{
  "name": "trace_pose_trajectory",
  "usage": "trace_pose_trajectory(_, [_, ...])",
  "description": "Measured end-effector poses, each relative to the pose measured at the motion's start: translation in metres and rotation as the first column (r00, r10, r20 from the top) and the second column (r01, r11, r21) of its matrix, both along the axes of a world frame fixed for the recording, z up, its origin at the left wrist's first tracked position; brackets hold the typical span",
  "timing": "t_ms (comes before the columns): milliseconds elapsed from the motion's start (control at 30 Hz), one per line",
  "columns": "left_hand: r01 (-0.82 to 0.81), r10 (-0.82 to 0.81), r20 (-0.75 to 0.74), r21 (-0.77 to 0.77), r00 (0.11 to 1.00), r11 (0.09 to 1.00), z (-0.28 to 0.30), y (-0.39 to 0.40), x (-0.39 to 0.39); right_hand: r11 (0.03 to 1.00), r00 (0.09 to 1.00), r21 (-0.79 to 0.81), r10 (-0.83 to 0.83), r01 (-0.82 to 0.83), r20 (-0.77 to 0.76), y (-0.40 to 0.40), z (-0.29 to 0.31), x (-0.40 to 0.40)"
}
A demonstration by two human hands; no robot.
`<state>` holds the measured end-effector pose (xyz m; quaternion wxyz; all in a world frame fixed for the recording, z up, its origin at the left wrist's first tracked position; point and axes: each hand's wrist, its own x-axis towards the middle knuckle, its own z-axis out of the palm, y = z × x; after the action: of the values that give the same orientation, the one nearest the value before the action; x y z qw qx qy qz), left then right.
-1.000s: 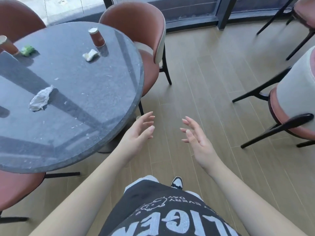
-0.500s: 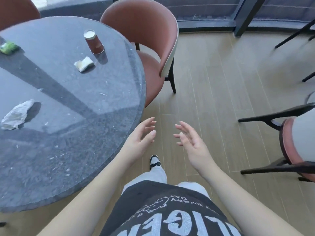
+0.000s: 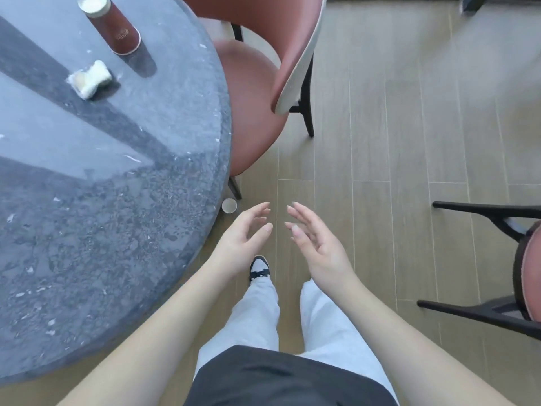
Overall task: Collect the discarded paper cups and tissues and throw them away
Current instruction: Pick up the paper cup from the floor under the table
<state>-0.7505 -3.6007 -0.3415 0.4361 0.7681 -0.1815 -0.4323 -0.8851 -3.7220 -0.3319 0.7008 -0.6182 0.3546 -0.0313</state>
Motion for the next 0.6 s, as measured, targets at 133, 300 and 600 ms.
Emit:
trace_pose_trajectory(133, [-0.032, 0.029, 0.048, 0.052, 0.998, 0.998, -0.067, -0.017, -0.007, 0.999, 0.999, 0.022, 0.026, -0.025, -0.02, -0.031, -0.055, -0.001])
trace_pose_trajectory(300, [-0.117, 0.104, 0.115, 0.106, 0.988, 0.987, -0.157, -0.027, -0.008, 0.994, 0.993, 0.029, 0.107, -0.106, -0.043, -0.051, -0.132, -0.002])
trace_pose_trajectory(600, [-0.266, 0.211, 0.253, 0.212, 0.944, 0.94, -0.326, -0.018, 0.028, 0.976, 0.974, -0.007, 0.216, -0.217, -0.075, -0.049, -0.271, 0.014])
